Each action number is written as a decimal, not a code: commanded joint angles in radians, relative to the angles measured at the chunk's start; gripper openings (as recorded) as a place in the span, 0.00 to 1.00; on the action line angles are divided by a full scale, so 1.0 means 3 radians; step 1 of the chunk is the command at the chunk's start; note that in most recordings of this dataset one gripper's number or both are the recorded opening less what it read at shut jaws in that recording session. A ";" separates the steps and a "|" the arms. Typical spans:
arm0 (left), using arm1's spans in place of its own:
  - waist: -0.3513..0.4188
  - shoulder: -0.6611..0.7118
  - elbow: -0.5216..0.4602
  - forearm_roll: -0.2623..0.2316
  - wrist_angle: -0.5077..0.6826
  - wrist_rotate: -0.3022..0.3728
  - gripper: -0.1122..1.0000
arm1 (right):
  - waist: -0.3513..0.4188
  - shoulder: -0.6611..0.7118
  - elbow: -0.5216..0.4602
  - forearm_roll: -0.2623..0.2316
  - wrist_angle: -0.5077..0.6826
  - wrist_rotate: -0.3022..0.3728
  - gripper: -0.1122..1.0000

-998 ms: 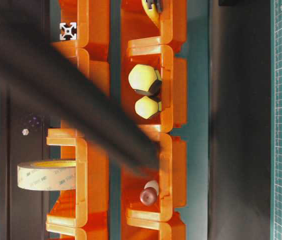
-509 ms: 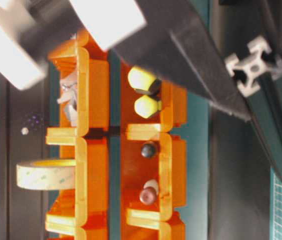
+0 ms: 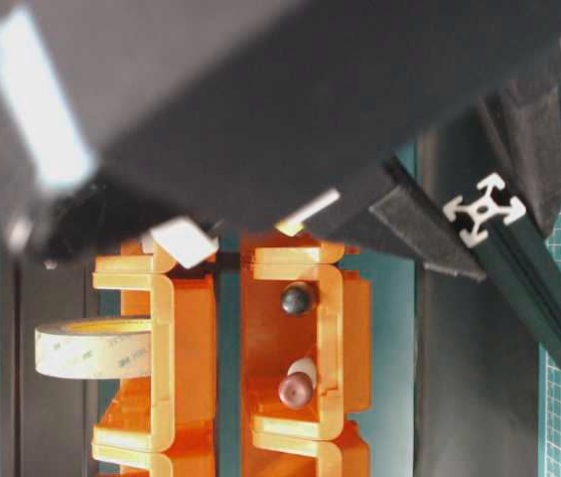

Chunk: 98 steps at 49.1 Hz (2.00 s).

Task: Pick frame from container rack with right arm.
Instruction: 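Pull the black bar out of the rack with the right gripper, then lower the held bar onto the green mat with the right gripper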

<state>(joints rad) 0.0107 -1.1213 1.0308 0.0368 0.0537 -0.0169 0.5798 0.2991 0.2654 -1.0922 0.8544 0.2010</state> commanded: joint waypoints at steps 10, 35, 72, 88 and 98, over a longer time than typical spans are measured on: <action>0.0000 0.0010 -0.0092 0.0010 0.0015 0.0005 0.11 | -0.0026 -0.0225 0.0138 -0.0036 -0.0179 0.0010 0.33; 0.0005 0.0010 -0.0092 0.0010 0.0010 0.0000 0.11 | -0.0256 -0.0332 0.0389 -0.0036 -0.0562 0.0026 0.33; 0.0026 0.0010 -0.0077 0.0010 0.0010 0.0010 0.11 | -0.0343 -0.0235 0.0460 0.0015 -0.0726 0.0322 0.33; 0.0026 -0.0005 -0.0072 0.0010 0.0010 0.0010 0.11 | -0.0337 -0.0230 0.0522 0.0159 -0.0885 0.0322 0.58; 0.0026 -0.0005 -0.0061 0.0010 0.0015 0.0010 0.11 | -0.0317 -0.0230 0.0527 0.0353 -0.0879 0.0327 0.80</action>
<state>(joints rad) 0.0169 -1.1290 1.0308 0.0368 0.0629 -0.0153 0.4786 0.2454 0.4326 -1.0124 0.5967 0.2976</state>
